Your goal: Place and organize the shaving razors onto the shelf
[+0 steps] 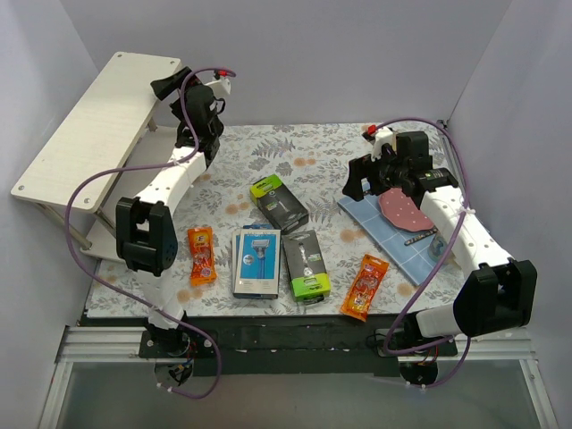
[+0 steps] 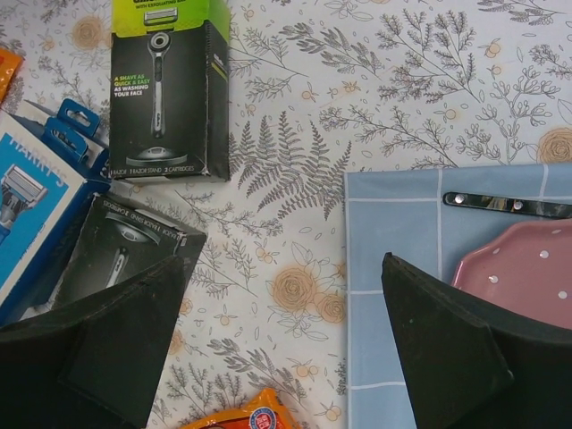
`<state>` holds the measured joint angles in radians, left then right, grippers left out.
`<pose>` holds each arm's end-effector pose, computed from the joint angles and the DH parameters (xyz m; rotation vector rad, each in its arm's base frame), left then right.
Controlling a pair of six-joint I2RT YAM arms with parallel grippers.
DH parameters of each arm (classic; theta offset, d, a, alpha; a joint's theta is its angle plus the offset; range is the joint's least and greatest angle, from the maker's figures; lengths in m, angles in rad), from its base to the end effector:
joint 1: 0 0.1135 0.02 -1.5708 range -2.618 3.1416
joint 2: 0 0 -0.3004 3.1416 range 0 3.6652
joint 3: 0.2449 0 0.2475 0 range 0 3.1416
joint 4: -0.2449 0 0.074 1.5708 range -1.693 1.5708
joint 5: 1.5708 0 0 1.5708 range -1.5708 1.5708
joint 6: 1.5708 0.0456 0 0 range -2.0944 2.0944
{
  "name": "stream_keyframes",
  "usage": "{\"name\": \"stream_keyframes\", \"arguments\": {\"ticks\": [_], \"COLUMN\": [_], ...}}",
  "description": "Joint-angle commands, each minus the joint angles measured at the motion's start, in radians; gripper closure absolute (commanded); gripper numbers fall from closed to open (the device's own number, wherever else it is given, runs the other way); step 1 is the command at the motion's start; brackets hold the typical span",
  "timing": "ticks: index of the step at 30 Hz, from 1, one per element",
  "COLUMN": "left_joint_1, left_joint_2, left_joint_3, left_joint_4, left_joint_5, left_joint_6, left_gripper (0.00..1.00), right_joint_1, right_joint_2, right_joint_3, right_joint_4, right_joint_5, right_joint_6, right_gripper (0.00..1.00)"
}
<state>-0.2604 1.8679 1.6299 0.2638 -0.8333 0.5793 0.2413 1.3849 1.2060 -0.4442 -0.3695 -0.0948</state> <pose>0.4532 -0.0858 0.4051 -0.0104 1.6238 0.8869 0.2933 0.0891 0.3571 -0.5698 2.1115 0.4875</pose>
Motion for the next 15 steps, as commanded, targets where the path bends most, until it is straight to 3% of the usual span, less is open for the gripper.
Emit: {"name": "stream_keyframes", "arguments": {"ticks": [1,15], "left_joint_1": [0.018,0.046], "left_joint_2": [0.033,0.115], "left_joint_3": [0.119,0.140], "left_joint_4": [-0.130,-0.021], "left_joint_5": [-0.016,-0.040], "left_joint_6": [-0.045,0.040], "left_gripper": [0.02,0.03], "right_joint_1": [-0.010,-0.030], "right_joint_2": [-0.012,0.005], "right_joint_3": [-0.017,-0.045], "right_joint_4": [0.019,0.033], "right_joint_5": [-0.013,-0.017], "right_joint_6": [-0.016,-0.020], "right_gripper": [0.02,0.02]}}
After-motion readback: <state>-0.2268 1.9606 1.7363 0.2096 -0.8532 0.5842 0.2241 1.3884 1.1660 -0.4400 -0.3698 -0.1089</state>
